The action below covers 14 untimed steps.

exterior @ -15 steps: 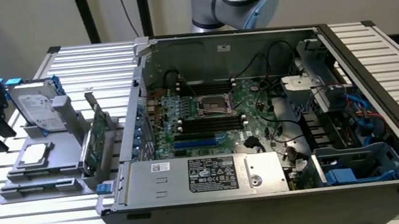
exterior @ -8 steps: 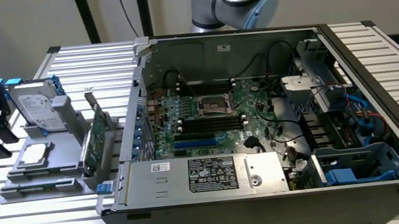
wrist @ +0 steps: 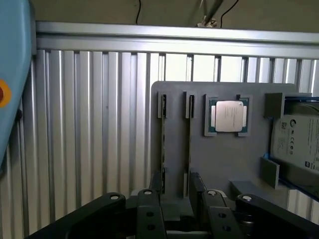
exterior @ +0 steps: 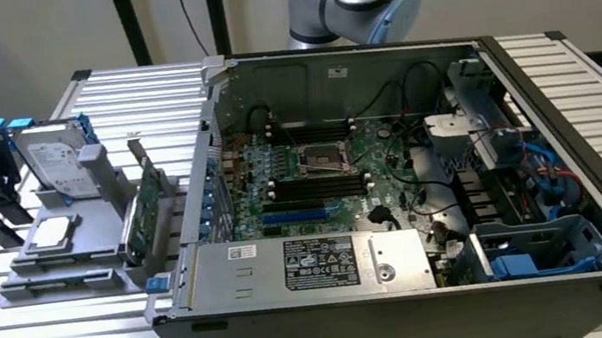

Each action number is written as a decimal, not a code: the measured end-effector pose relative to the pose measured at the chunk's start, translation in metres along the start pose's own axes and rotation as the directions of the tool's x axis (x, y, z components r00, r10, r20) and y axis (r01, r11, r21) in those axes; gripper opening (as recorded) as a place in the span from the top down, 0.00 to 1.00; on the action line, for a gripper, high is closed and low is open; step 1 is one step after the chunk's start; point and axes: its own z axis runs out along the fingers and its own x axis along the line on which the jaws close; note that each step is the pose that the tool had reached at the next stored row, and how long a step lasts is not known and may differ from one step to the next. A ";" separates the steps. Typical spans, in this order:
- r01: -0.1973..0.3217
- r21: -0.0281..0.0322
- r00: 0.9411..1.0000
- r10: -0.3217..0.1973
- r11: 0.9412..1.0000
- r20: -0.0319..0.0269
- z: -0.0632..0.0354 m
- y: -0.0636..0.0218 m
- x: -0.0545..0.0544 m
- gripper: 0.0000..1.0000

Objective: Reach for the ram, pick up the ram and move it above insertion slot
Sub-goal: 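Pick up the ram and move it above insertion slot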

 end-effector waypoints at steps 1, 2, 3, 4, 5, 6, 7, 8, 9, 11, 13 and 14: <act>0.000 0.000 1.000 0.000 1.000 0.000 0.0018 0.0003 0.000 0.64; 0.001 0.000 1.000 -0.001 1.000 0.000 0.0037 0.0006 0.000 0.64; 0.001 0.000 1.000 -0.001 1.000 0.000 0.0056 0.0009 0.000 0.64; 0.001 0.000 1.000 -0.001 1.000 0.000 0.0074 0.0012 0.000 0.64; 0.002 0.000 1.000 -0.002 1.000 0.000 0.0091 0.0015 0.001 0.64; 0.002 0.000 1.000 -0.002 1.000 0.000 0.0109 0.0017 0.001 0.64; 0.002 0.000 1.000 -0.002 1.000 0.000 0.0127 0.0020 0.001 0.64; 0.003 0.000 1.000 -0.003 1.000 0.000 0.0146 0.0023 0.001 0.64; 0.003 0.000 1.000 -0.003 1.000 0.000 0.0164 0.0025 0.001 0.64; 0.003 0.000 1.000 -0.003 1.000 0.000 0.0200 0.0030 0.002 0.64; 0.004 0.000 1.000 -0.004 1.000 0.000 0.0235 0.0035 0.002 0.64; 0.005 0.000 1.000 -0.005 1.000 0.000 0.0254 0.0036 0.003 0.64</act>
